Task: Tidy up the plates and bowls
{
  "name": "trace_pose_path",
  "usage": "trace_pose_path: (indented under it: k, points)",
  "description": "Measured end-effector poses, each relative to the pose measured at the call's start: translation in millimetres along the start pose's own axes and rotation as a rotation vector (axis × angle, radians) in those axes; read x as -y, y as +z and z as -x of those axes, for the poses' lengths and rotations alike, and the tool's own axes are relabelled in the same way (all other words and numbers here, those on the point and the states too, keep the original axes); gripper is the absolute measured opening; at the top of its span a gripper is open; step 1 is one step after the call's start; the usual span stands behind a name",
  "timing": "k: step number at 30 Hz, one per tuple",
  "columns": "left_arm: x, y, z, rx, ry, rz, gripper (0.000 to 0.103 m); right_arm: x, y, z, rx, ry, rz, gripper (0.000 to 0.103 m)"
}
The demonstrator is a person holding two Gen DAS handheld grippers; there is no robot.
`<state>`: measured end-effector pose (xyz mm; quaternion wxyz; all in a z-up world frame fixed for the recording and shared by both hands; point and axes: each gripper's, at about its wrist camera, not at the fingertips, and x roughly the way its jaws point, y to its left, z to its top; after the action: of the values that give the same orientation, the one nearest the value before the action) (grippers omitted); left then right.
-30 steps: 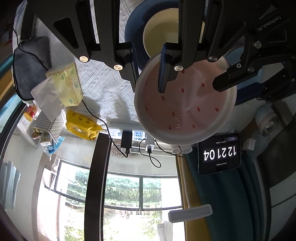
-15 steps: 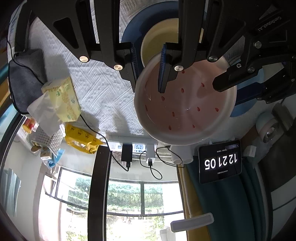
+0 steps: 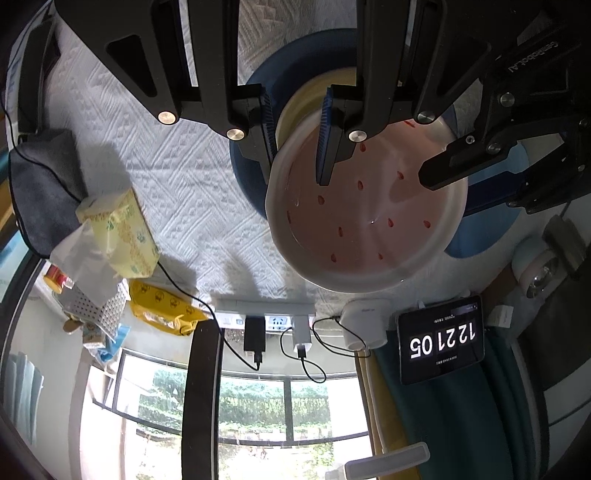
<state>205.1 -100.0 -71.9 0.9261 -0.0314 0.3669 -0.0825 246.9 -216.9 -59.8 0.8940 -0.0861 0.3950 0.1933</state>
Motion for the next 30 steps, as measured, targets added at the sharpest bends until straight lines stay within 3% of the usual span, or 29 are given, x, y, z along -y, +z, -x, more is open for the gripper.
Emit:
trace_pose_path:
  k: [22, 30]
  points:
    - [-2.9, -16.8, -15.3, -0.083, -0.031, -0.029, 0.035, 0.7, -19.3, -9.5, -0.060, -0.001, -0.058, 0.023]
    - [-2.4, -18.1, -15.4, -0.067, -0.035, -0.055, 0.037, 3.3, -23.3, -13.8, -0.055, -0.006, -0.069, 0.026]
